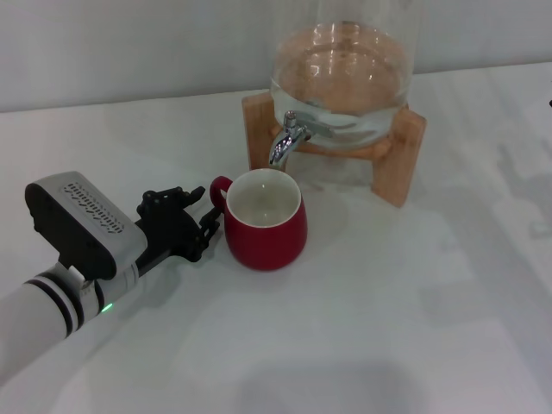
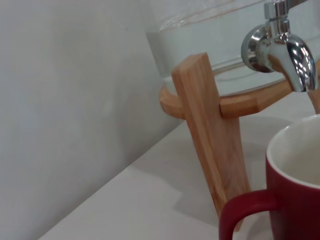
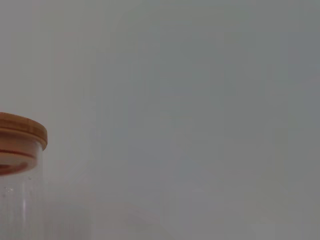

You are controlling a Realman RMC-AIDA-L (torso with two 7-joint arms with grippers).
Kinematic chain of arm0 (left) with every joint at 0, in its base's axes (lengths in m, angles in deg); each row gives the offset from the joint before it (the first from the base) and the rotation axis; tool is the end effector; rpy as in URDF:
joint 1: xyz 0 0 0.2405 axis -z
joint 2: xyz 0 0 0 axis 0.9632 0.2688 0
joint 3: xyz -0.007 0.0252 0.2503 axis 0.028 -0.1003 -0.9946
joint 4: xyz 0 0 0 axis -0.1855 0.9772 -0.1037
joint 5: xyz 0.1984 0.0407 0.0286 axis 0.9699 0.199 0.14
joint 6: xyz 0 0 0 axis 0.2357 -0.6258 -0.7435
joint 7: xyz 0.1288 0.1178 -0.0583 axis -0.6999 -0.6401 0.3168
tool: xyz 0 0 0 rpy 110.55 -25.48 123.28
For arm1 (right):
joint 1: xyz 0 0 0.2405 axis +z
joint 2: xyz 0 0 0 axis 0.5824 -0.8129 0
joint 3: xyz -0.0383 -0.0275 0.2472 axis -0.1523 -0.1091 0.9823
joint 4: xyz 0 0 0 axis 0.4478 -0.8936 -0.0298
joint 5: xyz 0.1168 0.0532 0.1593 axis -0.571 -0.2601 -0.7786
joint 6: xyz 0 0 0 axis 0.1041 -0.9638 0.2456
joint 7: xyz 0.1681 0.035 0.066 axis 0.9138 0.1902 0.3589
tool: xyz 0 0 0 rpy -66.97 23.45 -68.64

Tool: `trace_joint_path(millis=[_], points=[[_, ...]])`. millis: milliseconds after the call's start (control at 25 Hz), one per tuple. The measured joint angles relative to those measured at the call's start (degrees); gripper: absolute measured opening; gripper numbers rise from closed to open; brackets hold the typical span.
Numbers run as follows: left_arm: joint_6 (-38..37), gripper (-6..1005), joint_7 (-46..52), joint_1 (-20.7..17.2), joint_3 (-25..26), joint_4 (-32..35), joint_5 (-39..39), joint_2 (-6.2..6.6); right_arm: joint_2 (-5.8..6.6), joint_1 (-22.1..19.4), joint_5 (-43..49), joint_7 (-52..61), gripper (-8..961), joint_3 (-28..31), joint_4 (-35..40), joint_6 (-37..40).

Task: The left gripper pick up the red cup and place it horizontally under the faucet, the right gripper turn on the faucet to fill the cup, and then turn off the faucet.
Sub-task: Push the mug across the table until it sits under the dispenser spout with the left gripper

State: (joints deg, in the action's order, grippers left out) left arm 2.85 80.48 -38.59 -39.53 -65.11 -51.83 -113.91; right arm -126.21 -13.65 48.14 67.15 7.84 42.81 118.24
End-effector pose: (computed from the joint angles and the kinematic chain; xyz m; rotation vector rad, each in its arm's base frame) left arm -0.2386 0.3824 -0.1432 -2.3792 -0.1754 -0.3134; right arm 0.3376 0.3269 0.0573 -1.3593 0.4985 0.8976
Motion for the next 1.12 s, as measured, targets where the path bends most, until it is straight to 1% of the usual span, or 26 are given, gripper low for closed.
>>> trace_joint_path(millis=[480, 760, 1120], points=[[0.0, 348, -0.4, -0.1, 0.0, 0.5, 0.0, 0.00, 0.02, -0.1, 0.0, 0.0, 725, -0.1, -0.1, -0.1], [-0.4, 349, -3.1, -0.5, 0.4, 1.1, -1.8, 0.07, 0.01, -0.3, 0.0, 0.0, 724, -0.1, -0.1, 0.2], [-0.8, 353, -6.1, -2.0, 0.3, 2.5, -3.4, 0.09, 0.01, -0.4, 0.0, 0.0, 724, -0.1, -0.1, 0.3]])
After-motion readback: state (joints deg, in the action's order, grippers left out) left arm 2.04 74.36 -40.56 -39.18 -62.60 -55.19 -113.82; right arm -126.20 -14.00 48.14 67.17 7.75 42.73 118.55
